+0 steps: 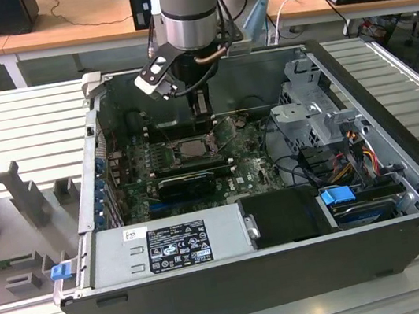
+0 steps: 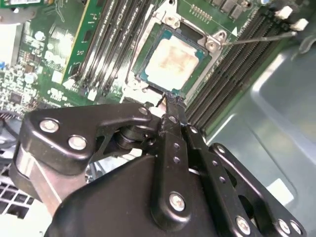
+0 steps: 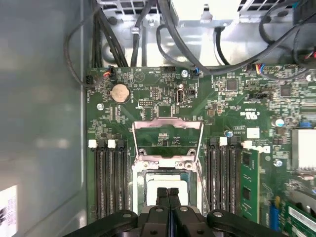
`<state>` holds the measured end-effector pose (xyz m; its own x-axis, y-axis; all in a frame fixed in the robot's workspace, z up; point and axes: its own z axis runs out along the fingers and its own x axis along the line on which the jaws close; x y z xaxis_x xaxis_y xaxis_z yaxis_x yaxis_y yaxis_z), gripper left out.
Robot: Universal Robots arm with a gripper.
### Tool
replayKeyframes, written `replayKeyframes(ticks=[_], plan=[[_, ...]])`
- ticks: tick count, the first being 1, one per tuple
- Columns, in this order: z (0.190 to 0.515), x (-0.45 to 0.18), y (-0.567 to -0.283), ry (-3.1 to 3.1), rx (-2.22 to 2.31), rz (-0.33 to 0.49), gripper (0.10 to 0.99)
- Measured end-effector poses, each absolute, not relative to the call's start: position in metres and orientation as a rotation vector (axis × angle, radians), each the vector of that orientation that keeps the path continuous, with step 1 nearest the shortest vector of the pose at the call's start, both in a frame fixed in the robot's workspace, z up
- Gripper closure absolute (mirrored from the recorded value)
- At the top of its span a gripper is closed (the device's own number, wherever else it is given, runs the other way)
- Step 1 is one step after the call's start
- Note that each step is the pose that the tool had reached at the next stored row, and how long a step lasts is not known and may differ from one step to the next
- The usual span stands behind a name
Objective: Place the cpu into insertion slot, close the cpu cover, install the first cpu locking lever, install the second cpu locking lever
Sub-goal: 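Close the cpu cover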
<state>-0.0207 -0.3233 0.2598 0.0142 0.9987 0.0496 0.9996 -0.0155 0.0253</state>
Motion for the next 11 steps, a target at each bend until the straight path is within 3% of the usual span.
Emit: replayKeyframes(ticks=[11], plan=[[0.26, 0.016, -0.323, -2.232, -2.172, -0.076, 0.98]])
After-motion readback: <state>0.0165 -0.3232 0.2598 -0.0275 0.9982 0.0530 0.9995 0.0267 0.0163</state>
